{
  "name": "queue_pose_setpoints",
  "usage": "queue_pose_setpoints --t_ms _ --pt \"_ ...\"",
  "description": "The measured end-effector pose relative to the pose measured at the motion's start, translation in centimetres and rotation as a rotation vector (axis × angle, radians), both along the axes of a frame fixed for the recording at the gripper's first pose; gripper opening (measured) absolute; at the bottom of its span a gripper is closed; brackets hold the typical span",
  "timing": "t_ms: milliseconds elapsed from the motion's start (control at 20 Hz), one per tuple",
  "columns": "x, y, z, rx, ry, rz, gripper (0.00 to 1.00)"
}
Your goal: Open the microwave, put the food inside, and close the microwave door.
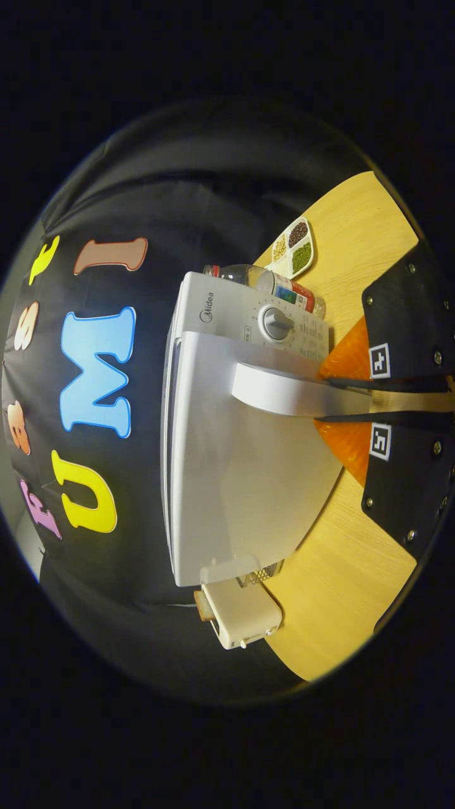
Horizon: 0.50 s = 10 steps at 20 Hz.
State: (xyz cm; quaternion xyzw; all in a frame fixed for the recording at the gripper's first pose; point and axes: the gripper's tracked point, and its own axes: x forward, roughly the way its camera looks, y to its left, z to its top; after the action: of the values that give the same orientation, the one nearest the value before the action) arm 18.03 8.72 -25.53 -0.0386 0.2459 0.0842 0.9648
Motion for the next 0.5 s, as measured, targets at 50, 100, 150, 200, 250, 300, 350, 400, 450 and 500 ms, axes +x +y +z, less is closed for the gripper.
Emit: queue_pose_setpoints --t_ms 50,100,150,200,250,300,350,400,450,500 --pt "-0.6 0.3 0.0 0.005 0.005 0.003 0.12" --pt "-1.4 0.6 0.1 0.010 0.013 0.007 0.14" --pt "-2.0 0.9 0.2 0.015 0.021 0.011 0.16" --pt "-2.6 1.2 0.3 0.020 0.030 0.015 0.19" --pt "-3.4 1.5 0.4 0.021 0.038 0.017 0.21" --pt "-3.9 1.8 0.4 0.016 0.043 0.020 0.21" --pt "-4.5 2.1 0.4 0.009 0.052 0.024 0.23" --pt "-5.3 2.4 0.4 0.001 0.057 0.026 0.24" --pt "-6.0 2.8 0.6 -0.003 0.058 0.028 0.24" --pt "-6.7 3.2 0.6 -0.006 0.061 0.030 0.24"
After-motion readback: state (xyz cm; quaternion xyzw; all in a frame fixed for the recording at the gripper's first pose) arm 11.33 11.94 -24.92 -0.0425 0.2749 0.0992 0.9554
